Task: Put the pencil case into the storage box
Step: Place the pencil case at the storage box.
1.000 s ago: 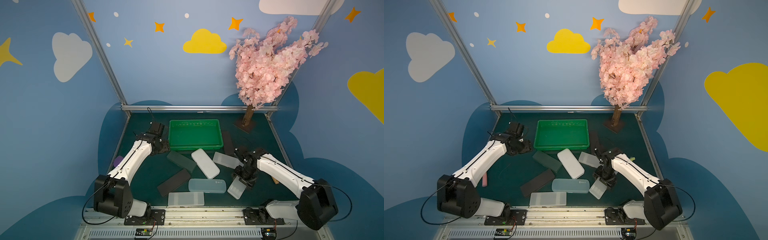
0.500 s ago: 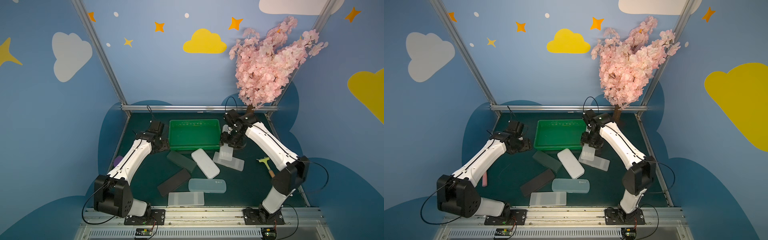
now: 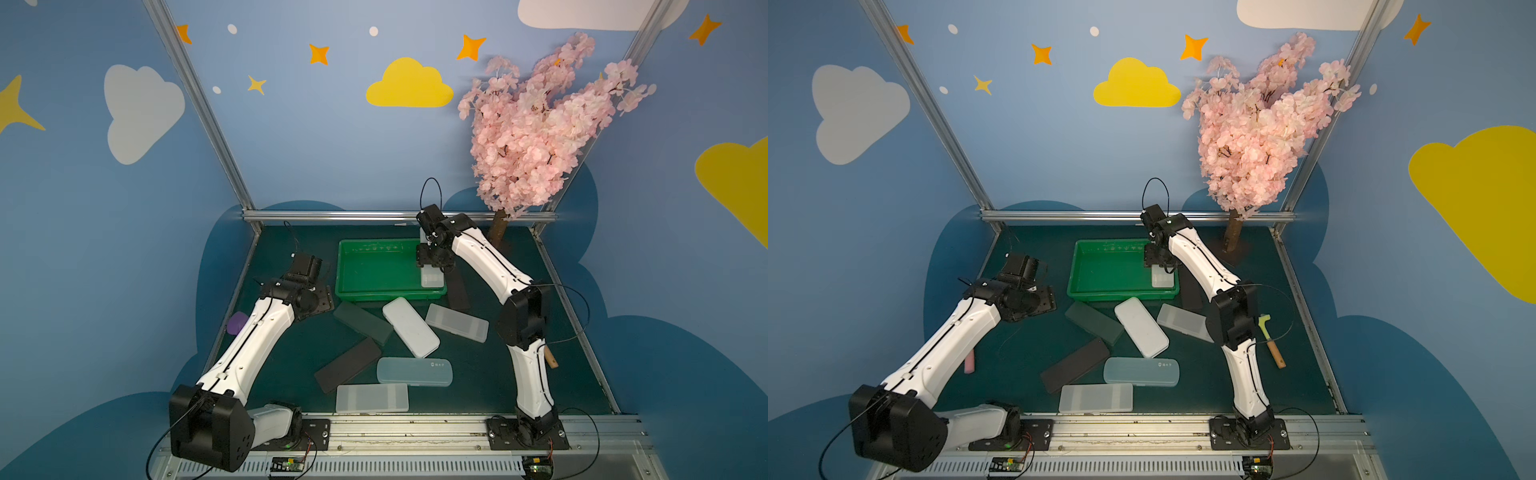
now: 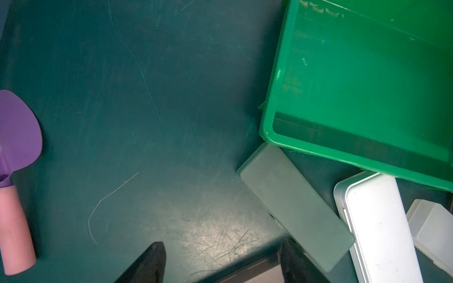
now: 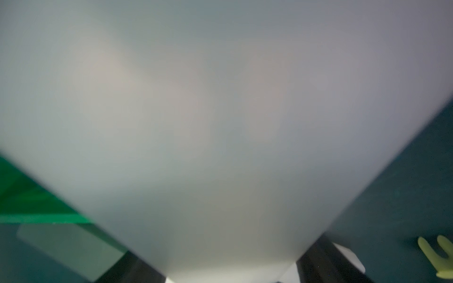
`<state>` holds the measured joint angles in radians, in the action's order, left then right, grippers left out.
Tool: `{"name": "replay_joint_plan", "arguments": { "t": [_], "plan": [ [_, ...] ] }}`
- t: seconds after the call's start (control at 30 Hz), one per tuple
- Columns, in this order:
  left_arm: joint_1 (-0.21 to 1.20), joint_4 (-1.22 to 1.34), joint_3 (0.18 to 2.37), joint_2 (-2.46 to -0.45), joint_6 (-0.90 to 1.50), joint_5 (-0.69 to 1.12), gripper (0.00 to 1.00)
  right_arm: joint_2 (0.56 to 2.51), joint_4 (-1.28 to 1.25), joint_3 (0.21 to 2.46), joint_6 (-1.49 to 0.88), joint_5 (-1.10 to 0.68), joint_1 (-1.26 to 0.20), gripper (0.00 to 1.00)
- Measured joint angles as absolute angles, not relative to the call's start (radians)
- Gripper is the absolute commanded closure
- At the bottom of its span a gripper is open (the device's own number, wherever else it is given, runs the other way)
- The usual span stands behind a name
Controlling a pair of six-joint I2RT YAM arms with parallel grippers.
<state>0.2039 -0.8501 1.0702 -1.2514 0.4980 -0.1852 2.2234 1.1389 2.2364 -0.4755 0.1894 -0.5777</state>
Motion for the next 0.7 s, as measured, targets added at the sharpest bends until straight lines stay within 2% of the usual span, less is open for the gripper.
{"name": "replay_joint_plan", "arguments": {
  "t": [0.47, 0.6, 0.7],
  "plan": [
    [0.204, -0.884, 1.038, -1.158, 0.545, -0.223, 0.23, 2.429, 1.060, 2.274, -0.498, 0.188, -0.543, 0.35],
    [0.204, -0.897, 1.029, -1.139, 0.554, -0.239, 0.23, 2.448, 1.064, 2.283, -0.512, 0.154, -0.529, 0.30],
    [0.204, -0.903, 1.024, -1.132, 0.556, -0.246, 0.23, 2.476, 1.085, 2.332, -0.521, 0.130, -0.522, 0.23]
  ]
}}
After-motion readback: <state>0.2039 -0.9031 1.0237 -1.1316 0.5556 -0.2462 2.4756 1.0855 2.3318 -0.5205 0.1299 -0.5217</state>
